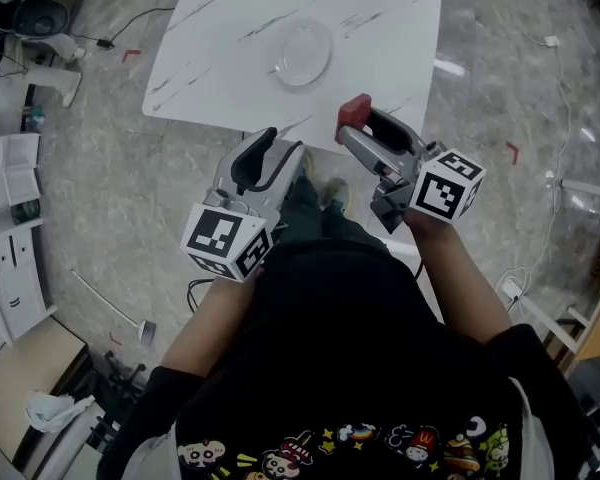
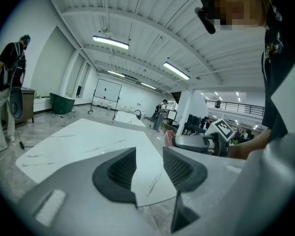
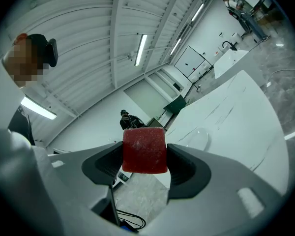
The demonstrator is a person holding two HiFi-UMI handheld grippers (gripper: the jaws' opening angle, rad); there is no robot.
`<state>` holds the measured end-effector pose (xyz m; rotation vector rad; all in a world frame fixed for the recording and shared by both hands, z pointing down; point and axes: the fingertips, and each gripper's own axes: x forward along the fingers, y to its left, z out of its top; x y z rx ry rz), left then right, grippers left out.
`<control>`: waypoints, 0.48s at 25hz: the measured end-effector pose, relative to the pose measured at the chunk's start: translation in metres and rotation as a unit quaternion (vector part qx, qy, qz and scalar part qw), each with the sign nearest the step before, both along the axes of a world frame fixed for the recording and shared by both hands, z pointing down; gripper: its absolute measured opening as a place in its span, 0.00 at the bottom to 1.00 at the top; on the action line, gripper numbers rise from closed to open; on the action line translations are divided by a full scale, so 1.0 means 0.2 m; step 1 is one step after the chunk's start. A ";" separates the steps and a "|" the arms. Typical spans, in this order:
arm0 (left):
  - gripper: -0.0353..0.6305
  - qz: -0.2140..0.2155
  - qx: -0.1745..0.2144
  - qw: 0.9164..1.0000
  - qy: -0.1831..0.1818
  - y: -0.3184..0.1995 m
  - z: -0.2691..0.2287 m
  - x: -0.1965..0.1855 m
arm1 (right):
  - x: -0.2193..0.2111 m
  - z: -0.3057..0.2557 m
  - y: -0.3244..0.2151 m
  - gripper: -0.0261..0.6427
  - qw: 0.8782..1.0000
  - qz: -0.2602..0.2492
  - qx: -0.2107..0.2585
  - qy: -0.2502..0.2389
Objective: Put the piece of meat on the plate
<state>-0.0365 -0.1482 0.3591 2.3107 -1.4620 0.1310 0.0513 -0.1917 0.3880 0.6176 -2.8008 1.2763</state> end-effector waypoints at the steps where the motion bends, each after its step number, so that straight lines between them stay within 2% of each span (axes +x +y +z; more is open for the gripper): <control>1: 0.48 0.000 -0.004 1.000 0.003 -0.01 0.02 -0.02 | -0.02 0.02 -0.02 0.49 1.000 0.000 -0.002 0.006; 8: 0.48 -0.003 -0.022 1.000 0.022 -0.06 0.10 -0.12 | -0.14 0.21 -0.17 0.49 0.997 -0.021 0.005 0.075; 12: 0.48 -0.007 -0.033 0.999 0.031 -0.16 0.16 -0.26 | -0.28 0.37 -0.37 0.49 0.993 -0.034 0.004 0.116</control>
